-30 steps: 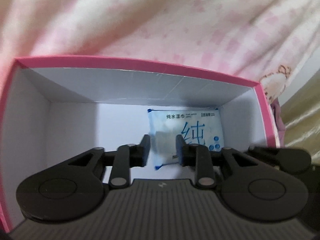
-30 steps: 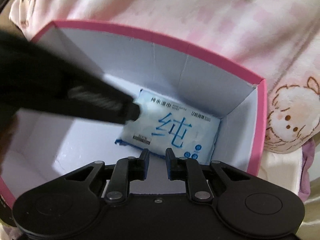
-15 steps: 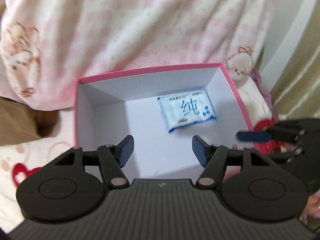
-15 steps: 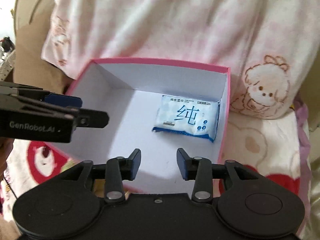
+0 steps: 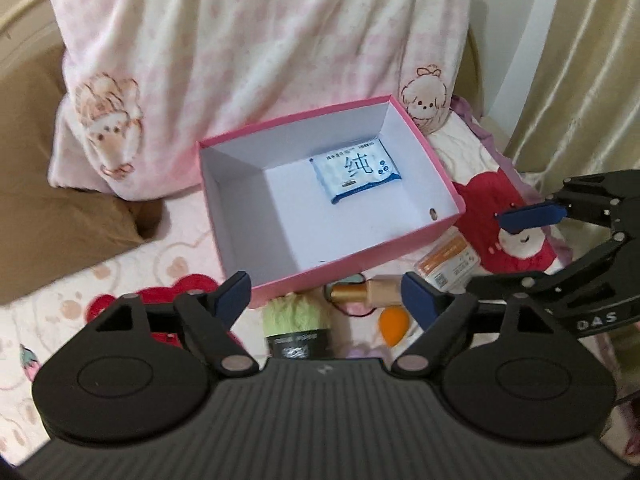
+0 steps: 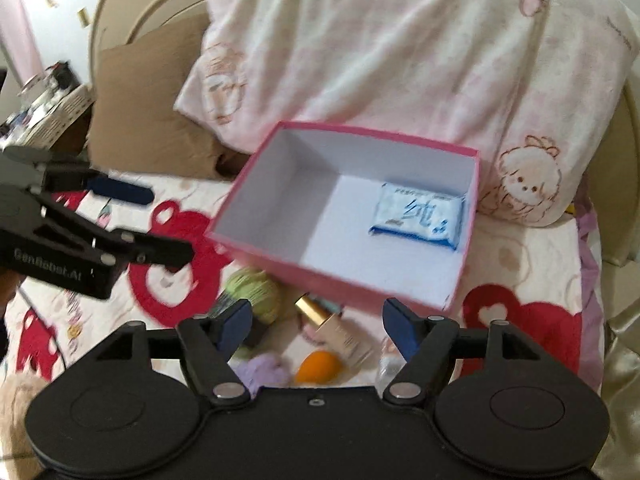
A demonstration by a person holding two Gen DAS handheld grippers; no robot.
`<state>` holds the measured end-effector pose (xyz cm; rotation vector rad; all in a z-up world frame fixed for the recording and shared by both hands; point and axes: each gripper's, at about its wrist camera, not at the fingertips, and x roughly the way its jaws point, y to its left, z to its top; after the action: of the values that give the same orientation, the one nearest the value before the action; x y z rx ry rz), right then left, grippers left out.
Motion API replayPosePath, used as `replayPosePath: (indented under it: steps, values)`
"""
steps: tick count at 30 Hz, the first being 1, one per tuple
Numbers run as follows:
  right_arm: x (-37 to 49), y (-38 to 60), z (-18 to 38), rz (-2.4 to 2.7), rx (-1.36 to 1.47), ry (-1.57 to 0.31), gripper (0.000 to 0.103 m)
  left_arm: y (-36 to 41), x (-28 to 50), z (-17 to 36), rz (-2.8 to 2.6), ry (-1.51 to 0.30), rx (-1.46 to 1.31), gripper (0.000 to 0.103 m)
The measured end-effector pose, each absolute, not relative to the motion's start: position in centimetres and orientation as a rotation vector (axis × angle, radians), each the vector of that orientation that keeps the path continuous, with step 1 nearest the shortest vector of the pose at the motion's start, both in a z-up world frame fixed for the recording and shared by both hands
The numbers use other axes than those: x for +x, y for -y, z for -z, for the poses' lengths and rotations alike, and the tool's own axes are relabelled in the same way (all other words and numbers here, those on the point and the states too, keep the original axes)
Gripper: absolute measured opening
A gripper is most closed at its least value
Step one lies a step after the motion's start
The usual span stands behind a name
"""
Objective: Organize objects
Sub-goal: 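Open the left tool to release the wipes pack and withdraw, then move the left tool to the purple plush toy and close on it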
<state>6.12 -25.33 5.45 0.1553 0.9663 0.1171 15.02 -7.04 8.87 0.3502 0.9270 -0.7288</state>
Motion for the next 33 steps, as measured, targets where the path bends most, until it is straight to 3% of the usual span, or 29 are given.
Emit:
replayPosePath:
  steps: [7, 18, 33]
  values:
    - [3.9, 22.6, -5.1, -0.206, 0.132, -1.012, 0.083, 3.6, 11.7, -7.1, 0.734, -0.864, 0.377, 0.094]
    - [3.6, 17.1, -1.6, -0.403, -0.065, -1.019, 0.084, 0.3, 10.8, 0.6, 0.706, -1.056, 0.198, 0.094]
    - [4.7, 13.0, 7.7, -0.500, -0.428, -1.021, 0.084, -1.7, 9.8, 8.5, 0.536, -1.159, 0.041, 0.092]
